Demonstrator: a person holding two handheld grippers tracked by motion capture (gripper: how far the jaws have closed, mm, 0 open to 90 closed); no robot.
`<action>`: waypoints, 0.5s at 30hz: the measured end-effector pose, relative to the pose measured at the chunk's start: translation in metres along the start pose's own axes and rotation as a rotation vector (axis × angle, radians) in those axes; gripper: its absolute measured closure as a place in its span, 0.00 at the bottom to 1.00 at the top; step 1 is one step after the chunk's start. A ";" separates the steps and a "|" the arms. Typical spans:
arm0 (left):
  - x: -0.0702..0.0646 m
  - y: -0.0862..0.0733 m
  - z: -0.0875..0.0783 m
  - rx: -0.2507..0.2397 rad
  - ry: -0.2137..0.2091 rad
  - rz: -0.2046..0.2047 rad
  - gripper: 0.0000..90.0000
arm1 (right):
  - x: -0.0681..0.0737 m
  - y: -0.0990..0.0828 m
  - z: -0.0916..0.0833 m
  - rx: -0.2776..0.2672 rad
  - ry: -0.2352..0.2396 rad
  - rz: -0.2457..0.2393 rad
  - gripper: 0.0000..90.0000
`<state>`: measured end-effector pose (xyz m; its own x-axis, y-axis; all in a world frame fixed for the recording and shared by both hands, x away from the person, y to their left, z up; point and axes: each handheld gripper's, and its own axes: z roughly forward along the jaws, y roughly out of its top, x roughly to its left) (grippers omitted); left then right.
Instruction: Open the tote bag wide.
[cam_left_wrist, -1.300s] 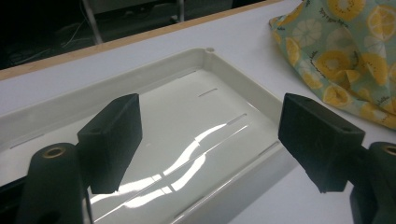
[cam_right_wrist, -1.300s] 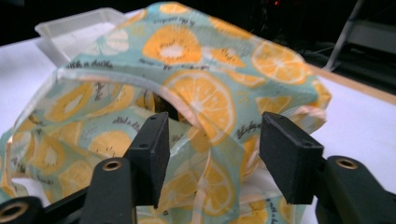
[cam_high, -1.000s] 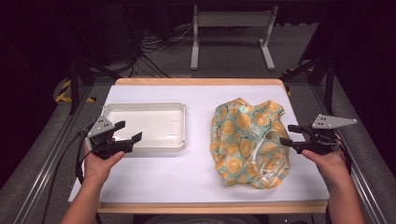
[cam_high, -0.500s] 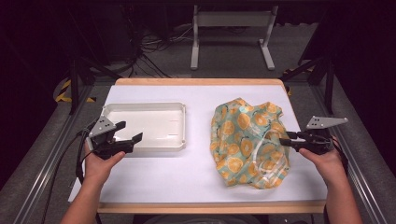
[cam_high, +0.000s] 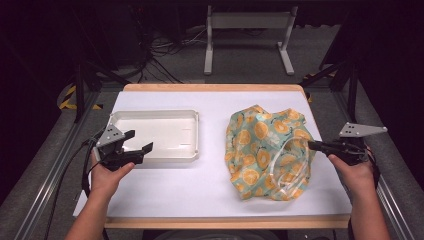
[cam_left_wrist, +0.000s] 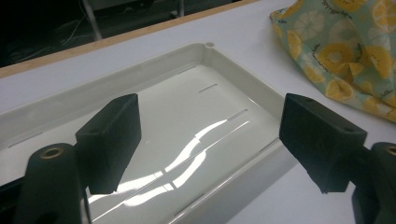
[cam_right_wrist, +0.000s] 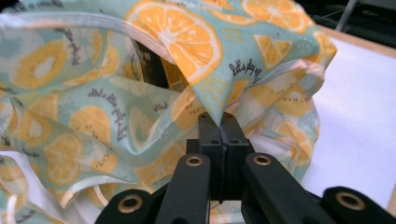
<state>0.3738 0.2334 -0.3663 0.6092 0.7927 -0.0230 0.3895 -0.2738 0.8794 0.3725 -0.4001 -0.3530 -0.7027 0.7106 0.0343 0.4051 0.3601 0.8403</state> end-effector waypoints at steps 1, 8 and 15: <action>0.000 0.000 0.000 0.000 0.003 0.002 0.24 | 0.000 0.001 -0.002 -0.011 0.002 -0.001 1.00; -0.002 0.000 0.001 0.006 0.001 0.005 0.24 | 0.011 0.014 -0.015 -0.066 -0.002 -0.044 1.00; -0.003 0.001 0.003 0.006 -0.002 -0.002 0.24 | 0.018 0.028 -0.027 -0.144 0.023 -0.058 1.00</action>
<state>0.3742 0.2292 -0.3668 0.6096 0.7923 -0.0259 0.3951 -0.2753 0.8764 0.3557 -0.3936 -0.3141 -0.7364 0.6766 -0.0051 0.2772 0.3085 0.9099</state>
